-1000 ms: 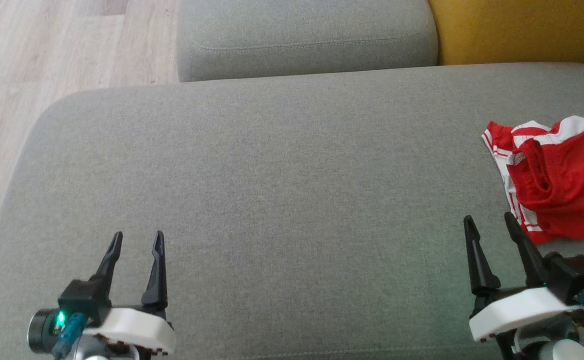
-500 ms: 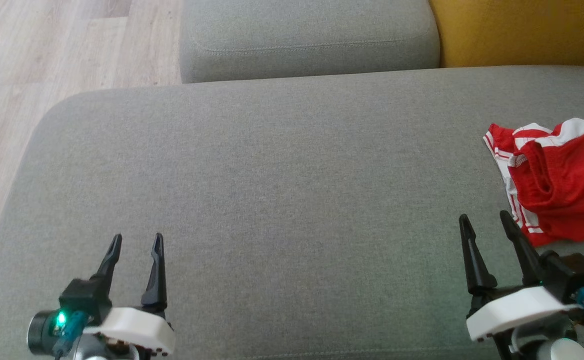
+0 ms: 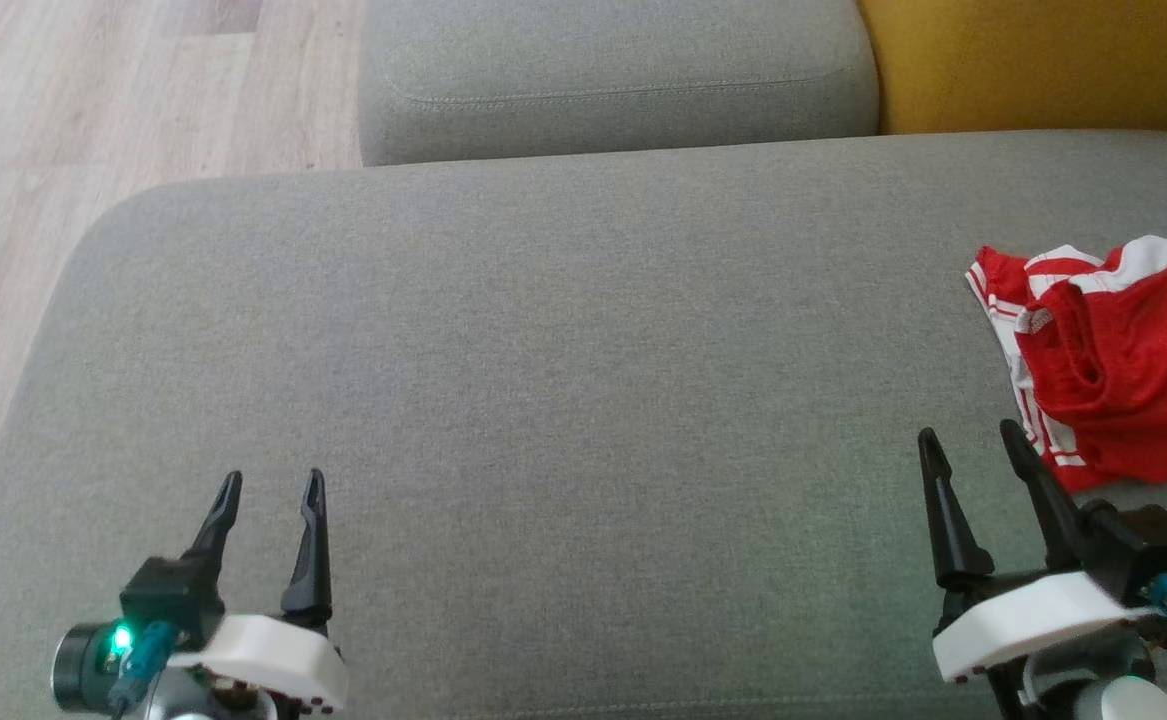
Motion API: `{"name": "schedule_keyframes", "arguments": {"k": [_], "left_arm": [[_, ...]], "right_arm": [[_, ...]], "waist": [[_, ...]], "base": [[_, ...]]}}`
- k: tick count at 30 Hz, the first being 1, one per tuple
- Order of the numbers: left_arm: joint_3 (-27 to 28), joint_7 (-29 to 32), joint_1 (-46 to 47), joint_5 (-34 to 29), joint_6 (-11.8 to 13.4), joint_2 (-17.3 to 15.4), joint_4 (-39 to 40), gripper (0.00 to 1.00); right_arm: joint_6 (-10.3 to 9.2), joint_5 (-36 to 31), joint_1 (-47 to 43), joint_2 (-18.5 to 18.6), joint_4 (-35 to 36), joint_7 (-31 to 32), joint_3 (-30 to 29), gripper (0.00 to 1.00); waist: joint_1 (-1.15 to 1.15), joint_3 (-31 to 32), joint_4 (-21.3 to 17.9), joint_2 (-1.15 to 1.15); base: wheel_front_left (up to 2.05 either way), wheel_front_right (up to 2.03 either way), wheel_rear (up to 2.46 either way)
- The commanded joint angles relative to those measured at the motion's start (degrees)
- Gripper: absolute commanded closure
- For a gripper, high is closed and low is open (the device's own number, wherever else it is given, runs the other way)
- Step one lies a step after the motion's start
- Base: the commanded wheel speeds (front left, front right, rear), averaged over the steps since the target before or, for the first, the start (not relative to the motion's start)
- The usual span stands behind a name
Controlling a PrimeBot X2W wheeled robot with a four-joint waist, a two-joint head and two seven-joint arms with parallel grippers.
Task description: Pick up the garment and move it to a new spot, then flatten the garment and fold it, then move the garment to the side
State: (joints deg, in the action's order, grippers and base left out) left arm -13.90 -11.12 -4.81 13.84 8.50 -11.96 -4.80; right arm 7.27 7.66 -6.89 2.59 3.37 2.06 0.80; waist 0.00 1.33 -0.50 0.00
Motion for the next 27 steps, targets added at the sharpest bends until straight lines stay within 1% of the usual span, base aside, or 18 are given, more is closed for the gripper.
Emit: {"name": "schedule_keyframes", "arguments": {"k": [1, 2, 3, 5, 27], "left_arm": [[2.0, 0.0, 2.3, 0.0, 0.4, -1.1, 1.9, 0.00], [1.9, 0.1, 2.3, -0.1, 0.4, -1.2, 1.9, 0.00], [-0.1, 0.1, 0.0, 0.0, 0.1, -0.2, 0.0, 1.00], [-0.3, 0.2, -0.3, 0.1, 0.0, 0.2, -1.7, 1.00], [2.5, 2.6, 1.6, 13.9, -2.6, 1.2, -3.0, 1.00]], "right_arm": [[0.22, -0.1, 1.0, 0.3, 2.4, 0.0, 0.9, 0.00], [0.22, 0.0, 1.0, 0.3, 2.4, 0.1, 0.9, 0.00], [0.00, 0.0, 0.0, 0.0, 0.1, 0.1, -0.1, 1.00], [0.00, 0.1, -0.1, 0.0, -1.8, 0.0, 0.2, 1.00], [0.04, 15.3, 2.0, 0.9, -4.3, -0.1, 0.0, 1.00]], "waist": [[0.00, 0.0, 0.1, 0.00], [0.00, -0.1, 0.1, 0.00], [0.00, -0.1, 0.1, 0.00], [0.00, -0.1, 0.1, 0.00], [0.00, -0.3, 0.2, 0.00]], "base": [[0.00, 0.00, 0.00], [0.00, 0.00, 0.00], [0.00, 0.00, 0.00], [0.00, 0.00, 0.00], [0.00, 0.00, 0.00]]}}
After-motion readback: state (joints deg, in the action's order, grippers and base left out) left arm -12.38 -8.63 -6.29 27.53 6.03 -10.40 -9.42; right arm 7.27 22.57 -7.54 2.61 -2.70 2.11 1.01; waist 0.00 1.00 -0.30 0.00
